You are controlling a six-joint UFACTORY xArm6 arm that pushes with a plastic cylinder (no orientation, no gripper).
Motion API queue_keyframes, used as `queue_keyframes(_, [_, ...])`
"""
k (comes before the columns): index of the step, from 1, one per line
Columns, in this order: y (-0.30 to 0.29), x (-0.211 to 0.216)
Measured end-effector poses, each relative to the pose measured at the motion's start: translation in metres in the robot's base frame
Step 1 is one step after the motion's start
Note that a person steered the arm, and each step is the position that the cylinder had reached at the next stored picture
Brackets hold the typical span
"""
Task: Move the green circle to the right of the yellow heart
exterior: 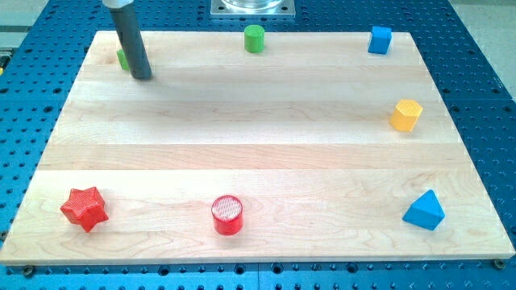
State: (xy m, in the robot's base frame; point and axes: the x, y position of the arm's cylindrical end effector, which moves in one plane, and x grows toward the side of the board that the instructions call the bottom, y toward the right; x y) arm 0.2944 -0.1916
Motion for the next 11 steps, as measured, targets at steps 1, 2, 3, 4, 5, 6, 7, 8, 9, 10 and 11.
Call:
queue_keyframes(1, [0.052,0.002])
queue_keyframes(2, [0.159,-0.004])
queue_keyframes(3, [0.225,-0.043])
queue_keyframes(4, [0.217,-0.087])
queue_keyframes(5, [0.13,-0.081])
queue_keyframes(6, [0.095,-0.077])
queue_keyframes(7, [0.122,-0.086])
queue_keyframes(8, [0.125,-0.086])
queue_keyframes(9, [0.129,-0.086])
queue_keyframes(10, [0.131,-0.086])
queue_keyframes(11, [0.131,-0.086])
